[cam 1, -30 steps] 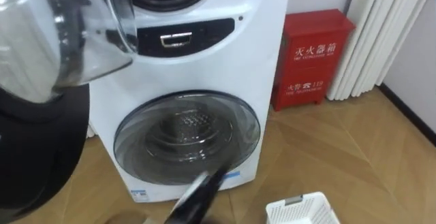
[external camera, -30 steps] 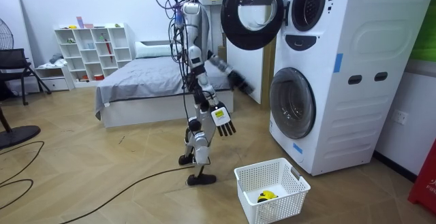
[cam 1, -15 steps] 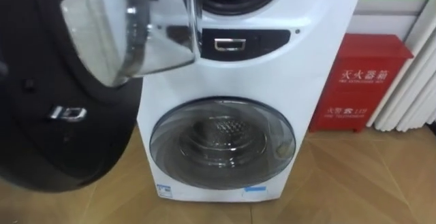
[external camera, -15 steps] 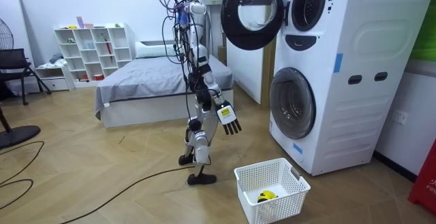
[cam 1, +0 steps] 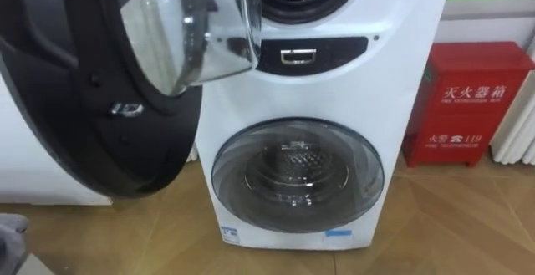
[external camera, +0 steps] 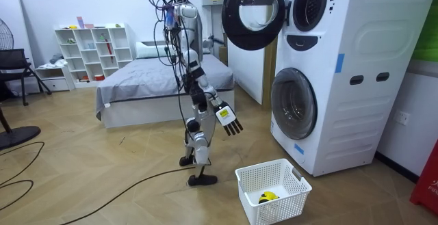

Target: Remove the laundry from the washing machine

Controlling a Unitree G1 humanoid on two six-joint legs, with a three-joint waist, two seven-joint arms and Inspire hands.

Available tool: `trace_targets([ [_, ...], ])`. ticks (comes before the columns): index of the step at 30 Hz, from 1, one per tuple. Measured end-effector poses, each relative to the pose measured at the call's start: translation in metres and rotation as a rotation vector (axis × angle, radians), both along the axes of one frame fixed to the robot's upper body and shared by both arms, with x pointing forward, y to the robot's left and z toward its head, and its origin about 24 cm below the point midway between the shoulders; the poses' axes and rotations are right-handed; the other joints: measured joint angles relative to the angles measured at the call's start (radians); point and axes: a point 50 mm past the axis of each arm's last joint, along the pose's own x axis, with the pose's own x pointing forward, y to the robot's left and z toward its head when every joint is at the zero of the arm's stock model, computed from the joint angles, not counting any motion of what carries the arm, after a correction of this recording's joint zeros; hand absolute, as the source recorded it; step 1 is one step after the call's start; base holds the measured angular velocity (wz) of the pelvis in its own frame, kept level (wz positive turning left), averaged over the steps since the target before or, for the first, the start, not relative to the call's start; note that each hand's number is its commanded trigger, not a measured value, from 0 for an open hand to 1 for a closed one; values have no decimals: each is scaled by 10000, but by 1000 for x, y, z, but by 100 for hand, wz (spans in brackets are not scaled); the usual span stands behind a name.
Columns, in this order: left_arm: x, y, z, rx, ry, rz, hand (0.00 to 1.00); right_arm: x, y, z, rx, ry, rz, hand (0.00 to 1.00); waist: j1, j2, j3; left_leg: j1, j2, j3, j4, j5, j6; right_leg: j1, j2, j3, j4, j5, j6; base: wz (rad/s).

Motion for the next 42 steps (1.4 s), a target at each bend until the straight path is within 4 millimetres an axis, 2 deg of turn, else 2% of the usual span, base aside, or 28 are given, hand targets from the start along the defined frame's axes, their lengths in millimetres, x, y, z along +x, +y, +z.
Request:
trace_targets([
  [1, 5, -3, 11, 308, -363, -106, 0, -1, 0, 0, -2, 21, -11, 0, -18, 12, 5, 2, -6, -1, 15, 1, 1, 7, -8, 5, 1, 0, 0, -3],
  [4, 26, -23, 74, 1845, -2487, -796, 0, -2, 6, -2, 133, 78, 97, 0, -79, 2, 31, 22, -8, 0, 31, 2, -1, -9, -11, 46, -20, -3, 4, -9],
  [7, 31, -39, 105, 2521, -3662, -1329, 0, -1, 9, -2, 128, 100, 368, 0, -185, -6, 60, 60, -9, 67, 15, 2, -1, -34, -3, 105, -35, -11, 16, -7],
  [8, 34, -47, 119, 2714, -4244, -1664, 0, 0, 9, -2, 192, 80, 454, 0, -287, -54, 112, 82, -9, 125, 11, 2, -1, -65, 3, 173, -20, -15, 22, -12],
  [9, 37, -57, 133, 2879, -4838, -2054, 0, 2, 10, -2, 272, 38, 455, 0, -316, -87, 123, -2, -9, 129, 13, 2, -1, -148, 4, 176, -13, -17, 24, -8],
  [10, 41, -70, 147, 3093, -5358, -2600, 0, 5, 11, -2, 328, -36, 507, 0, -373, -143, 193, -48, -10, 133, 12, 2, -1, -177, 2, 181, -20, -16, 24, 0],
  [12, 47, -81, 154, 3303, -5504, -3326, 0, 10, 12, -2, 385, -87, 571, 0, -580, -180, 224, -75, -16, 127, 8, 2, -1, -175, -9, 200, -21, -16, 24, 4],
  [16, 59, -107, 146, 2970, -5143, -4488, 0, 17, 16, -1, 475, -196, 635, 0, -1009, -223, 209, -49, -28, 122, 10, 2, -1, -163, -13, 223, -33, -15, 26, 1],
  [18, 65, -126, 136, 2267, -5173, -5007, 0, 22, 23, -3, 594, -63, 1076, 0, -1348, -322, 199, -55, -29, 123, -2, 2, -1, -142, -23, 274, -1, -15, 26, 13],
  [19, 67, -132, 134, 2153, -5142, -5263, 0, 23, 24, -4, 659, -31, 1146, 0, -1363, -354, 205, -51, -30, 131, -3, 2, -1, -142, -24, 274, -5, -15, 26, 0],
  [21, 75, -161, 121, 1709, -4835, -6481, 0, 27, 31, -6, 857, 127, 1603, 0, -1426, -432, 222, -50, -45, 174, -16, 1, 0, -143, -39, 303, -29, -8, 35, 0],
  [22, 77, -168, 117, 1603, -4686, -6754, 0, 29, 33, -6, 914, 180, 1692, 0, -1463, -456, 227, -47, -54, 174, -16, 2, 0, -143, -50, 320, -15, -7, 38, 0],
  [24, 88, -194, 93, 1075, -3664, -7792, 0, 34, 42, -8, 1225, 326, 2132, 0, -1620, -522, 269, -36, -64, 186, -16, 3, 2, -146, -59, 344, 17, -7, 39, 0],
  [26, 91, -213, 78, 677, -2951, -8665, 0, 37, 48, -9, 1486, 301, 2131, 0, -1732, -598, 314, -84, -63, 182, -14, 14, 20, -187, -56, 347, 1, 1, 52, 0],
  [28, 92, -236, 60, 526, -2183, -9766, 0, 36, 50, -9, 1607, 396, 2141, 0, -1845, -640, 307, -91, -73, 179, 11, 15, 21, -195, -60, 359, -16, 0, 55, 0],
  [31, 93, -245, 48, 579, -1608, -10499, 0, 38, 51, -9, 1629, 379, 2212, 0, -1961, -652, 281, -167, -77, 167, 40, 15, 21, -258, -58, 347, -6, -2, 59, -1],
  [36, 85, -270, 7, 687, 510, -12431, 0, 43, 54, -10, 1596, 492, 2578, 0, -1975, -699, 259, -205, -41, 134, 34, 15, 21, -358, 1, 485, 6, 4, 52, -10],
  [40, 80, -268, -5, 532, 909, -12539, 0, 42, 53, -10, 1606, 525, 2541, 0, -1973, -747, 231, -180, 2, 150, 29, 14, 20, -358, 44, 538, 0, 5, 51, -6],
  [42, 79, -265, -13, 604, 1303, -12431, 0, 41, 55, -10, 1560, 574, 2671, 0, -1946, -800, 189, -172, 32, 143, 6, 15, 20, -309, 79, 571, -2, 6, 49, 0],
])
